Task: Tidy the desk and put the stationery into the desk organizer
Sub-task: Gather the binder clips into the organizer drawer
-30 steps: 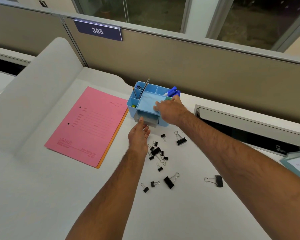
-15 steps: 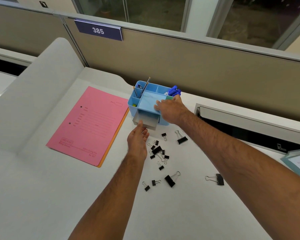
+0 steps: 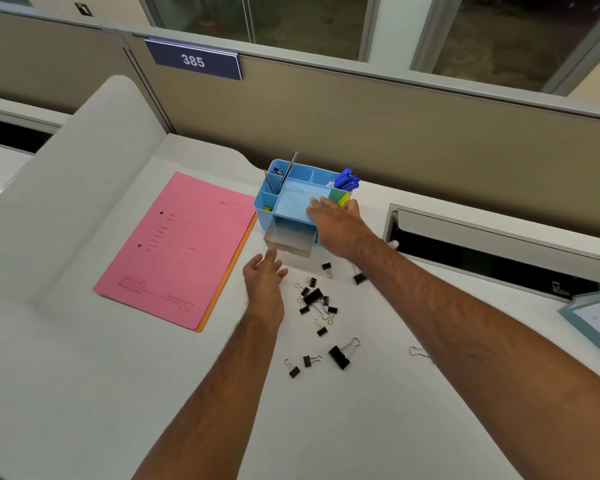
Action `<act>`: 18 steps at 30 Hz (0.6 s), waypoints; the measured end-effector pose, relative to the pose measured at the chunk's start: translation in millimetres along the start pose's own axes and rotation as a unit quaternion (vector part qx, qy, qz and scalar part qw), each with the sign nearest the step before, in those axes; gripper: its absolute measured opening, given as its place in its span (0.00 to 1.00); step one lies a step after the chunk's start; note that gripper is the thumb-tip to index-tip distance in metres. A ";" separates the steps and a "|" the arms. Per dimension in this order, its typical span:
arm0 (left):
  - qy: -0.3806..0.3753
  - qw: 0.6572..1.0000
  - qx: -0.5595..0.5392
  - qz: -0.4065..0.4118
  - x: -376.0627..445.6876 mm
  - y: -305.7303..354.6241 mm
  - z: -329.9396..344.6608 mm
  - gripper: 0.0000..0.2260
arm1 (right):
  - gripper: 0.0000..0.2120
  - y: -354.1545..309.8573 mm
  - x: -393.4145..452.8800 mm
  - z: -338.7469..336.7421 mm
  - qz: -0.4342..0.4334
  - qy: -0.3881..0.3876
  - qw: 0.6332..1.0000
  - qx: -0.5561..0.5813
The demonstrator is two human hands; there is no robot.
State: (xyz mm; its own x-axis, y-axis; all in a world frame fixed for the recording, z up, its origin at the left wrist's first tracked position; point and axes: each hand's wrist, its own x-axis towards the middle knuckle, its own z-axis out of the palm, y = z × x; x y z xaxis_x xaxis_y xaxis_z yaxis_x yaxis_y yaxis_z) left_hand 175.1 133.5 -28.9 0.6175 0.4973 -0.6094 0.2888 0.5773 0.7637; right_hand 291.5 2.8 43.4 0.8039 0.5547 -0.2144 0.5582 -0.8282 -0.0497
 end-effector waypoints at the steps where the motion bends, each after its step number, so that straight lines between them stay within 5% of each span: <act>1: 0.006 1.000 0.022 0.013 -3.1 0.0 -4.9 0.25 | 0.29 0.1 -0.6 1.5 0.003 0.005 1.000 0.015; 6: 0.010 0.982 0.173 0.074 -28.7 -1.4 -31.8 0.16 | 0.30 -4.4 -3.8 13.0 0.033 0.041 0.995 0.079; 12: -0.039 0.938 0.318 0.130 -47.2 -24.1 -77.3 0.07 | 0.18 -3.3 -56.7 33.6 0.034 0.237 0.943 0.231; 18: -0.120 0.878 0.430 0.176 -61.5 -46.7 -113.8 0.02 | 0.12 -10.6 -121.6 87.6 0.055 0.195 0.938 0.282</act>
State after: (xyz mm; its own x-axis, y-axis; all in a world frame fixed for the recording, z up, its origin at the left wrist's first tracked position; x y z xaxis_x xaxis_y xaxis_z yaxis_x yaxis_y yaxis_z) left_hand 40.4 149.7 -51.4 0.8854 0.3367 -0.3206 0.4312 -0.3370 0.8369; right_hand 169.9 -62.9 -15.4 0.9256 0.3593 0.1186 0.3584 -0.7323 -0.5791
